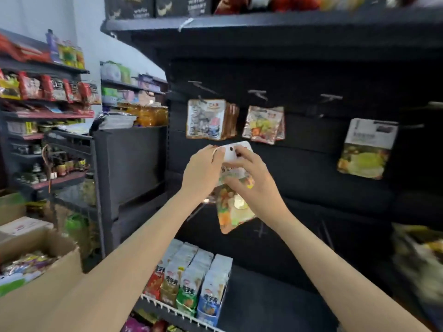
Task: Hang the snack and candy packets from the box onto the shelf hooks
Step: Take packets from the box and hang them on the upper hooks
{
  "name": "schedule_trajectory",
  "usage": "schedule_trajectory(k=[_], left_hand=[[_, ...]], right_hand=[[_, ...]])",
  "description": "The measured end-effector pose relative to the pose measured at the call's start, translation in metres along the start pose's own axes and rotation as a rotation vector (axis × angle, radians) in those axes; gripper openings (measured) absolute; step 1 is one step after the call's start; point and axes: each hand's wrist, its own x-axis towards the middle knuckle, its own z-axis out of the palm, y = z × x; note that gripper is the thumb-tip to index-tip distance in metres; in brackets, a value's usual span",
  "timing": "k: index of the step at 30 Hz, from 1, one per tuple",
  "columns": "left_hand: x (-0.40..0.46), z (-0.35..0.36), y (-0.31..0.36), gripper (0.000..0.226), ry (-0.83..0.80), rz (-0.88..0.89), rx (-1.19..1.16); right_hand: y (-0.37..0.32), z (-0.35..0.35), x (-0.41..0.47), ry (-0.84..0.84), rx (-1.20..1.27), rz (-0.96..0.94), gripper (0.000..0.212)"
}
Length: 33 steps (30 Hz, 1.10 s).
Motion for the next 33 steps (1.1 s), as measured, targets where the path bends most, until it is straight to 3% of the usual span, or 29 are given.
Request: schedule_trajectory(k=[2,5,13,23,27,33], left_hand=[[0.003,0.012,0.021,0.038,-0.06,0.136,-0.019],[0.006,0.033,0.053,0.038,-0.098,0.259,-0.053],[0.031,0.097,0.125,0.052,-0.132,0.293,-0.228],[0.046,0.168,0.182,0.049,-0.115,0.244,-0.138],[0.05,0.184,0.192,0.017,0.007,0.235,-0.015],[0.046,0.191,0.196,0.02,0.151,0.265,0.179]], right_hand=[[0.009,-0.037,0.001,0.12,0.007,0.036,0.035],[0.016,-0.081,-0.002,0.168,0.063,0.11,0.044],[0.025,-0.156,-0.024,0.563,-0.12,0.11,0.047],[0.068,-0.247,-0.026,0.655,-0.135,0.193,0.039],[0.089,-0.279,-0.02,0.675,-0.099,0.229,0.04],[0.109,-0.292,-0.011,0.582,-0.134,0.203,0.04]])
